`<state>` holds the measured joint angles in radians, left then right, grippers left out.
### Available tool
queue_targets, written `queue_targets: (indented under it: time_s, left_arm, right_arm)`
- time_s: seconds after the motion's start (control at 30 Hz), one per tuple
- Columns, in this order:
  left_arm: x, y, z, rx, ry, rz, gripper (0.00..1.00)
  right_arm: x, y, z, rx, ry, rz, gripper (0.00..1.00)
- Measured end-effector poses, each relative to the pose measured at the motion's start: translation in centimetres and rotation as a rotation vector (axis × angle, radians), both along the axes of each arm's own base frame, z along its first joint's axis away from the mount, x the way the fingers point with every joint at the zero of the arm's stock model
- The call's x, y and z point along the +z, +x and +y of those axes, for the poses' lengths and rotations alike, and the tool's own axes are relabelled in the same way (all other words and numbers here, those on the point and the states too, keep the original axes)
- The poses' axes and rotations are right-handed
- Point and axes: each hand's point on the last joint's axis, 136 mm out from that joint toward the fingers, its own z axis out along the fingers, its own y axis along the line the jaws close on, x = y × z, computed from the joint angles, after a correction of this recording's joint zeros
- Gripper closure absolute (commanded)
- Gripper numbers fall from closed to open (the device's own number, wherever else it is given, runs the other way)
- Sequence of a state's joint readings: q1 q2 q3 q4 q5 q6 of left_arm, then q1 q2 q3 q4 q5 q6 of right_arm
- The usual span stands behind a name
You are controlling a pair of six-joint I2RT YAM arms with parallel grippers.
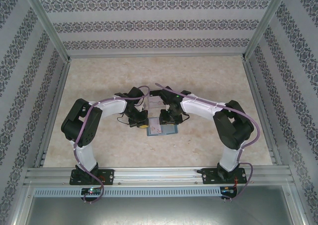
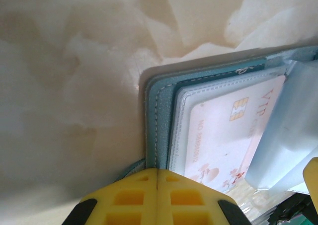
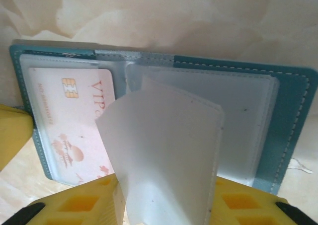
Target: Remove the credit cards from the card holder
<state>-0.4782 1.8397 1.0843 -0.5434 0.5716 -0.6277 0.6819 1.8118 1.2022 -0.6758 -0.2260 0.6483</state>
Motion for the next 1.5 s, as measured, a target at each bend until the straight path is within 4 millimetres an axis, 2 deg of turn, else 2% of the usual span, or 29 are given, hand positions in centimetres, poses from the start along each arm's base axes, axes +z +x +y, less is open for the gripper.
queue_targets:
  time_s: [0.43,0.7,0.83,1.07,1.5]
  left_arm:
    - [0.0,0.0,0.0,0.0,0.0,0.001,1.0]
    - [0.0,0.0,0.0,0.0,0.0,0.001,1.0]
    - [0.0,0.0,0.0,0.0,0.0,0.001,1.0]
    - [-0.1,0.0,0.0,0.0,0.003,0.006,1.0]
    - [-0.1,0.1,-0.2,-0.001,0.001,0.014,1.0]
  right_arm:
    - [0.3,0.1,0.4,-0.022,0.073,0.006,0.56]
    - [0.3,0.3,0.2,-0.049,0.088,0.013,0.81]
    - [0.4,0.2,0.0,-0.047,0.082,0.01,0.88]
    - [0.7,0.4,-0.9,-0.049,0.046,-0.014,0.93]
    - [-0.1,0.4,-2.1,-0.038,-0.014,-0.033,0.93]
